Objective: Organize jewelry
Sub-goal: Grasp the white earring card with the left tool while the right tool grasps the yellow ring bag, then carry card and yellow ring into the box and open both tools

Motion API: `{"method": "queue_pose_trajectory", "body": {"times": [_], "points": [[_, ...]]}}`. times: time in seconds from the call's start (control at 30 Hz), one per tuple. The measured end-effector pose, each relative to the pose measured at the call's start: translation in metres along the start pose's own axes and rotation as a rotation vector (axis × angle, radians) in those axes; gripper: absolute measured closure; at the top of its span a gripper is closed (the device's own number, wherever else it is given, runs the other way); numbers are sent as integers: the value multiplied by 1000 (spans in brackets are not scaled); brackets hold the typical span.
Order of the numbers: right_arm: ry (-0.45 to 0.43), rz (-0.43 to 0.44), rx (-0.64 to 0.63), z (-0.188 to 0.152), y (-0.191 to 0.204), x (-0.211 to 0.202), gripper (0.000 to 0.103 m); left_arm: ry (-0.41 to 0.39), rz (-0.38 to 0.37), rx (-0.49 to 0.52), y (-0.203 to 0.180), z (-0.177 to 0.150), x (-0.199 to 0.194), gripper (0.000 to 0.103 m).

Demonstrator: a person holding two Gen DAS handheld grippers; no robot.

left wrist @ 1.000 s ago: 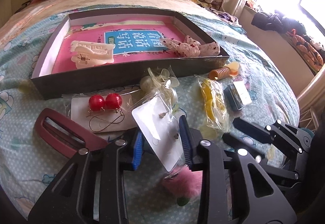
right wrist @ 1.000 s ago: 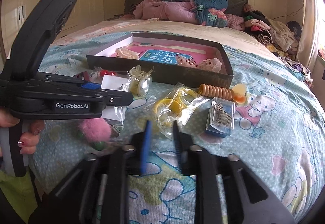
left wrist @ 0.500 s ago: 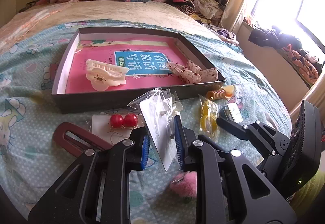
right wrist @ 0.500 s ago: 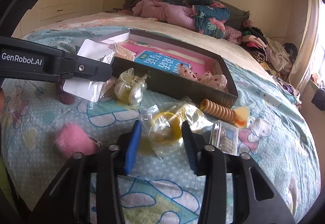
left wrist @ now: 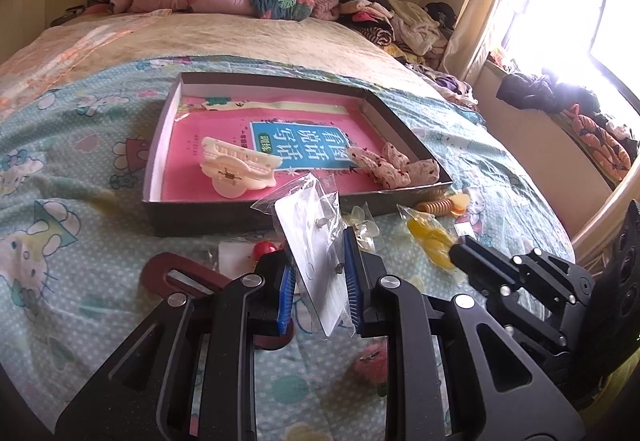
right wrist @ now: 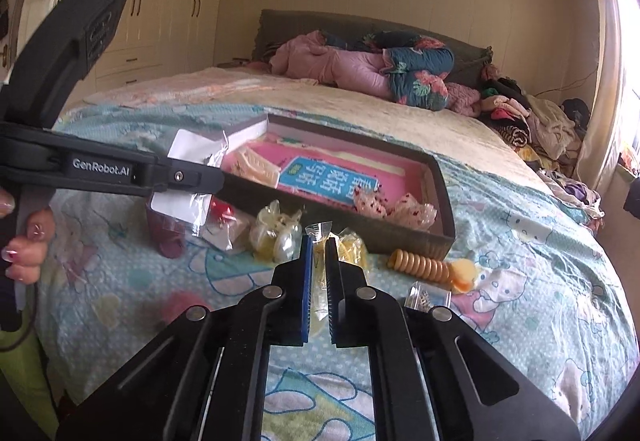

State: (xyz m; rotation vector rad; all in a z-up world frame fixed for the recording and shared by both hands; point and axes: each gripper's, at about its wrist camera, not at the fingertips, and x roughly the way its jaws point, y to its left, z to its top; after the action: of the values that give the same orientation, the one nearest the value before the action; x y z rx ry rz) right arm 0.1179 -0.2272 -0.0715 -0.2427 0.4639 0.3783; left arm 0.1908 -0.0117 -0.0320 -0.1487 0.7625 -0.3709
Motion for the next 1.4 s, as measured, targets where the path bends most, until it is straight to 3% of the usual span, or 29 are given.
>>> {"method": "queue_pose_trajectory", "body": {"times": [0.47,0.8,1.4], "points": [[-62,65,68,35,-4,-14,100,-42,31,-7,12,14,-18,88],[-104,17,102,62,-33,-3,100,-59,38,17,7,36,-10,88],[-69,-101,129,74,-81,51,100,-12,51,77,-13,68,46,88]]}}
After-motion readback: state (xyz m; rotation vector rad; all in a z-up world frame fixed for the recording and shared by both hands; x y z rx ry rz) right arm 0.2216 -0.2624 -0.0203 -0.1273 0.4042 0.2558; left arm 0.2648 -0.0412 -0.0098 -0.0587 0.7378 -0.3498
